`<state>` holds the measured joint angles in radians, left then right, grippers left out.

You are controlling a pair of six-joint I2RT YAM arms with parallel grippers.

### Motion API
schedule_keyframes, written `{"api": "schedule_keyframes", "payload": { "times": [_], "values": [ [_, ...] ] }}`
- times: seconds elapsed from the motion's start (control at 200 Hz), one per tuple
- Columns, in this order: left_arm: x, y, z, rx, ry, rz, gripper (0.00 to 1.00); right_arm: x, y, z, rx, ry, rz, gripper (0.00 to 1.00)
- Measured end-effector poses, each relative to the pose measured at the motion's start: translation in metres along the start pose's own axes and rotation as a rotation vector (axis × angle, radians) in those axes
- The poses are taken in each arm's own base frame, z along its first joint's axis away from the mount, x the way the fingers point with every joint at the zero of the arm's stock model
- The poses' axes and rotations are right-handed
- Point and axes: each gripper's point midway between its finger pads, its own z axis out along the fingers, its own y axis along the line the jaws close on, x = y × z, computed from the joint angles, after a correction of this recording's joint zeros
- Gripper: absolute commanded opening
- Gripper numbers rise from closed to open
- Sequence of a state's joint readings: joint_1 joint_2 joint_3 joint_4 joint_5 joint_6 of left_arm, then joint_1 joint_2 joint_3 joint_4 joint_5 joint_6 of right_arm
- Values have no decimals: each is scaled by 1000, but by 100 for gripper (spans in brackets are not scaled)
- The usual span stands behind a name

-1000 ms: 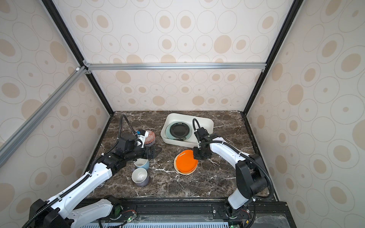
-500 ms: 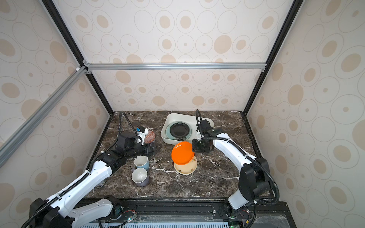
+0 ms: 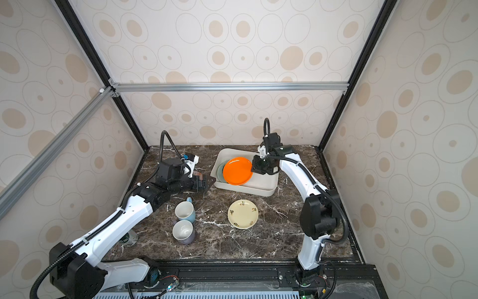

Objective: Place the mixed dishes into the plastic bin
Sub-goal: 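Tilt up the orange plate with the right gripper and set it in the bin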

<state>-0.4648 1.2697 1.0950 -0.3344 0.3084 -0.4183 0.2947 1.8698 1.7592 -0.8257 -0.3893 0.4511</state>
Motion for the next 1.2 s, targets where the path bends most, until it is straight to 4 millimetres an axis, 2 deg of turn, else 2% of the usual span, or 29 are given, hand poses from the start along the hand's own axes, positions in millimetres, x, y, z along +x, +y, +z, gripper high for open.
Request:
{"api": "schedule_keyframes", "payload": {
  "times": [0.125,0.275,0.42,0.525,0.76,1.2],
  "values": [
    [-9,4,14,-13,15,3,99,-30,-5,30,-1,2,11,0],
    [-15,10,29,-26,40,0,99,-52,-12,71,2,21,14,0],
    [-17,19,43,-40,67,-6,99,-63,-24,106,0,47,29,0],
    [-16,25,49,-46,86,-11,99,-63,-38,123,9,69,51,0],
    [-11,33,59,-48,118,-25,99,-72,-57,129,14,65,90,0],
    [-8,34,63,-31,132,-32,99,-69,-50,131,-11,80,91,0]
  ]
}}
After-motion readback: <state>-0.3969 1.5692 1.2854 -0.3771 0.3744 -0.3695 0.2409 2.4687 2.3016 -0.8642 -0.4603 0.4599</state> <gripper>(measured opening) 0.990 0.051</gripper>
